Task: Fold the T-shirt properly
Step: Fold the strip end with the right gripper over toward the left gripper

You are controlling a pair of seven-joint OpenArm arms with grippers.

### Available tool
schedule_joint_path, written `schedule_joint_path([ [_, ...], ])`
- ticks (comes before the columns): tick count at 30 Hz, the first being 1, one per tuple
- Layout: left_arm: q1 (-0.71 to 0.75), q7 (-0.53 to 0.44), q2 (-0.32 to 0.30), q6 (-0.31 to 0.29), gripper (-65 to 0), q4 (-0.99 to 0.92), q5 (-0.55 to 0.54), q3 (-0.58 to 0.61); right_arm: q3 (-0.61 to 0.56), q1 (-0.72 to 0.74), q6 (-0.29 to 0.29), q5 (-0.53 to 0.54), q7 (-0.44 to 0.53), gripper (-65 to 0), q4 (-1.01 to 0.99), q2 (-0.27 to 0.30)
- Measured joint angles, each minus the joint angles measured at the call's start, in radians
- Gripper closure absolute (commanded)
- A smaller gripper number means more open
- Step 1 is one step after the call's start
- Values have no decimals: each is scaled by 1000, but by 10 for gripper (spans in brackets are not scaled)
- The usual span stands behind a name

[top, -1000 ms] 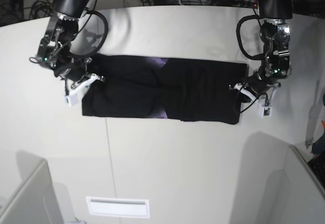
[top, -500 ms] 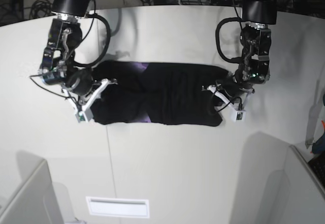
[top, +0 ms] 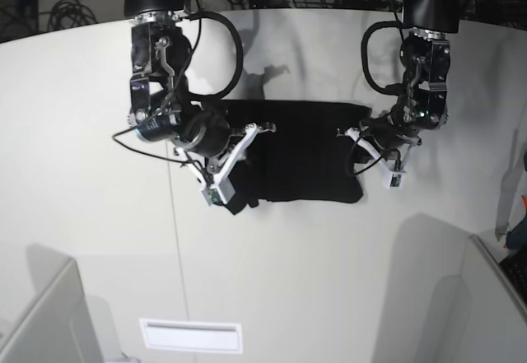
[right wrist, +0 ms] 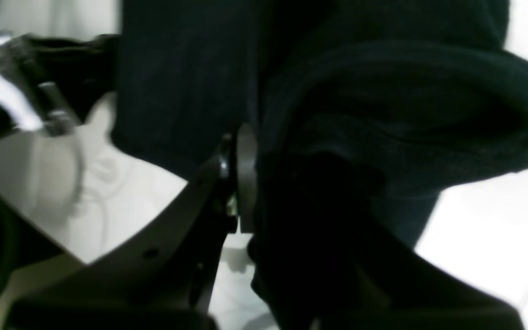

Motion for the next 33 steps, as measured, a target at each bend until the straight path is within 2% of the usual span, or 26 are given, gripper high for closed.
schedule_joint_path([
  [1,8,-2,-9,-1,0,8,-1,1,-18,3,-11,-1,0,0,-2,-3],
  [4,13,5,-23,-2,0,12,-2,2,-91,16,-95,-4,57,0,-13,-4],
  [8,18,-2,-22,-1,0,15,-1,2,-192,23,-136,11,76,0,-21,-11],
  [12,20,-3,-23,-1,0,16,-2,2,-210,73,-213,190,84,0,-58,-11],
  [14,21,-3,-23,-1,0,17,-1,2,-212,99,-261,229,127,0,-90,-11],
  [21,21,-3,-25,-1,0,17,-2,2,-216,115,-279,252,178,0,-196,-8],
  [24,21,-3,-29,-1,0,17,-2,2,-257,117,-280,247,216,0,-209,-2],
  [28,23,2,-50,-2,0,17,-9,0,-297,117,-280,260,201,0,-209,-6],
  [31,23,3,-50,-1,0,17,-8,0,-298,128,-282,327,205,0,-211,-5],
  [33,23,2,-50,-1,0,17,-7,0,-298,154,-282,332,214,0,-234,-4],
])
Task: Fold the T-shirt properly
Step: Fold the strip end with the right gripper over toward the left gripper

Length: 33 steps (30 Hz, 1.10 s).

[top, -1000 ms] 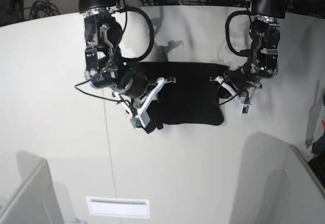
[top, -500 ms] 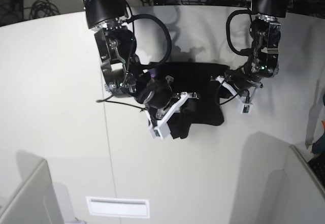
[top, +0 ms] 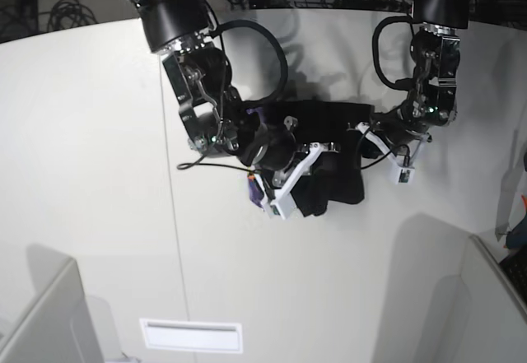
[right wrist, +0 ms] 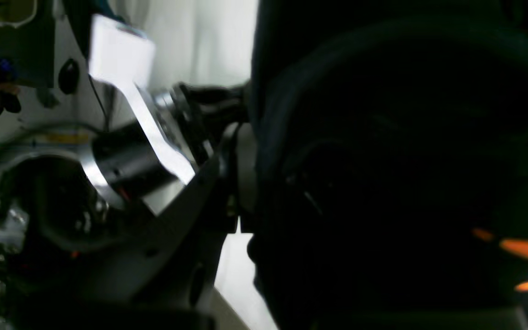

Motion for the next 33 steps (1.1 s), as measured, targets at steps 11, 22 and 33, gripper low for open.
schedule_joint_path([
  [11,45,140,0,8,0,86,24,-126,-59,13,-7,6,47,0,-41,-2],
  [22,183,241,-74,16,0,224,43,-256,-58,19,-7,6,57,0,-69,1],
  [33,258,234,-82,15,0,246,38,-252,-118,35,-8,3,102,0,-95,-2],
])
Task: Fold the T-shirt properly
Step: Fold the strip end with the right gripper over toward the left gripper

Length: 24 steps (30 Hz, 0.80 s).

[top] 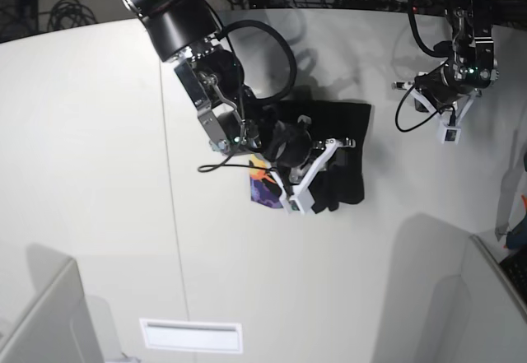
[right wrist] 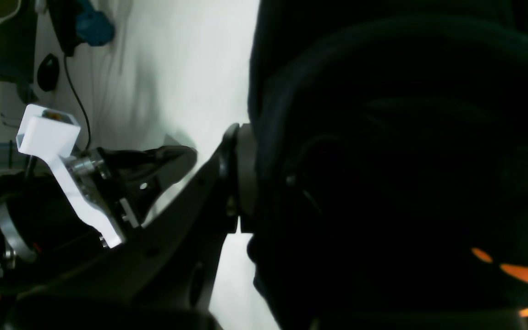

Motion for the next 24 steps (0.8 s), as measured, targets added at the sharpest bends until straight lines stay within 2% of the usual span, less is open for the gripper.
schedule_joint_path([
  [15,-3,0,1,0,0,-2,2,0,-5,6,0,7,9,0,-4,-2],
  [18,-3,0,1,0,0,-2,2,0,-6,6,0,7,66,0,-4,-3],
  [19,-3,1,1,0,0,-2,2,0,-6,6,0,8,71,-30,-4,-3],
  [21,-2,1,1,0,0,-2,2,0,-6,5,0,6,71,-195,-4,-3],
  [24,3,0,-1,0,0,-1,2,-1,-6,5,-2,10,72,-393,-4,-3],
])
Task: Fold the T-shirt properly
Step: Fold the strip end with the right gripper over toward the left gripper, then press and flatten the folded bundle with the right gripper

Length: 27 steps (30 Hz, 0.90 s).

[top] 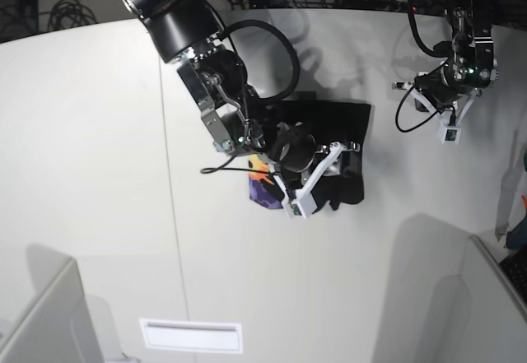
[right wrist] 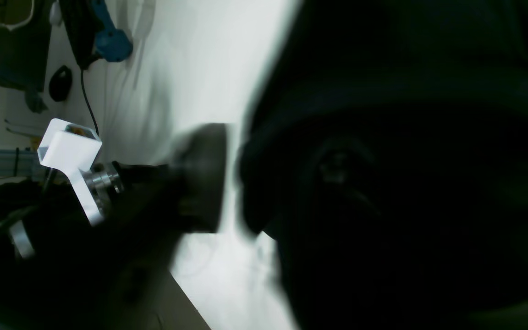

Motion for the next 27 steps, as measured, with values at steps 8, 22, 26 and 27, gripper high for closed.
schedule_joint_path([
  [8,23,5,0,0,0,7,-4,-129,-103,41,-32,69,5,-494,-54,-5],
  [22,126,10,5,-383,0,-50,11,-595,-129,50,-161,66,-20,0,238,139],
  [26,139,8,6,-409,0,-51,8,-663,-79,36,-206,63,-4,0,166,192],
  [27,146,5,5,-409,0,-51,8,-665,-62,29,-204,63,4,0,143,188],
])
